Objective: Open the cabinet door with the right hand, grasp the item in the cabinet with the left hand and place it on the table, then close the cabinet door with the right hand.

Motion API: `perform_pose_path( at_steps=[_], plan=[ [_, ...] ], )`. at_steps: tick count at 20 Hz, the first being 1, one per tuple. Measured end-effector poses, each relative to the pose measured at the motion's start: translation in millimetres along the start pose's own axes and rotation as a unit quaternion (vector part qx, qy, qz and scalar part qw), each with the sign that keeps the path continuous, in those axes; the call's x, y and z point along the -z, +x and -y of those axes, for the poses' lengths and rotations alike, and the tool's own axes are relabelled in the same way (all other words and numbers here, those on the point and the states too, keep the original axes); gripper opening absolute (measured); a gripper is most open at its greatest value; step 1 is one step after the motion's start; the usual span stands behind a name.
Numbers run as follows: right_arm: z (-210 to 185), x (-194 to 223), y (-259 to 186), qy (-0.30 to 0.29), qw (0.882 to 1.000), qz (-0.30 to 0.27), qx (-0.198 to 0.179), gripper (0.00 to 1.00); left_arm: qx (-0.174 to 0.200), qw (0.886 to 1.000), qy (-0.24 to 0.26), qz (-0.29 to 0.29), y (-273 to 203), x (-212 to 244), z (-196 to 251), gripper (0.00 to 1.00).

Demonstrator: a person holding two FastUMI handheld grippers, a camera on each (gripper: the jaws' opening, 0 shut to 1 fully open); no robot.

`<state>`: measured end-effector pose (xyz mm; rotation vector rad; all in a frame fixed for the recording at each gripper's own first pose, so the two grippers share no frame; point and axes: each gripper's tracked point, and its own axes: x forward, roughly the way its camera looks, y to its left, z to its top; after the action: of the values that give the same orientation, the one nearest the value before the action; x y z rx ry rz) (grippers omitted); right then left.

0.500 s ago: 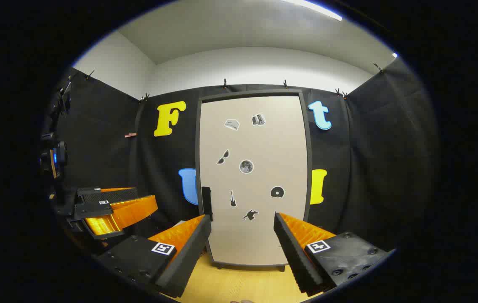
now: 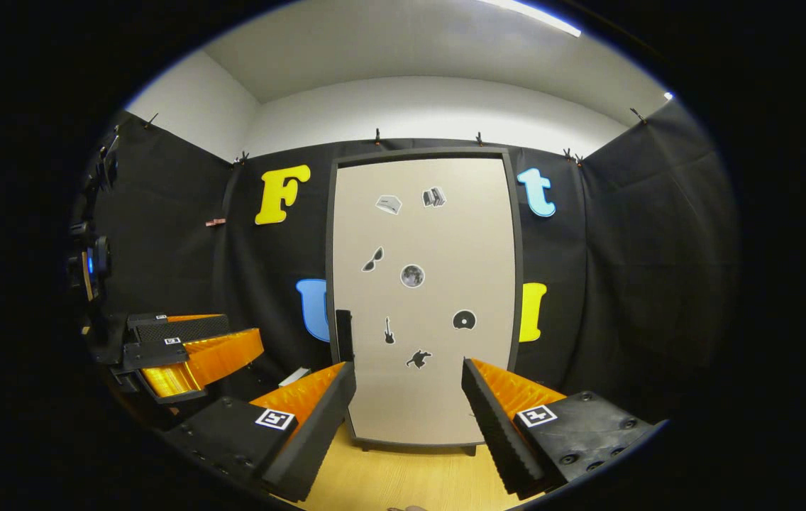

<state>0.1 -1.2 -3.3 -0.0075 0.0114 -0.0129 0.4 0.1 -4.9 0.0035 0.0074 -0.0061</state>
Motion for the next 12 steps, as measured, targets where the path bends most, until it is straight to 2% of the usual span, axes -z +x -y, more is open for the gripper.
perform_pose_path(
  at_steps=[12],
  plan=[
    [-1.4,-0.7,-0.3,0.006,1.0,0.002,0.008,0.97,0.007,1.0,-0.003,-0.003,-3.6,5.0,-4.0,0.93]
  ],
)
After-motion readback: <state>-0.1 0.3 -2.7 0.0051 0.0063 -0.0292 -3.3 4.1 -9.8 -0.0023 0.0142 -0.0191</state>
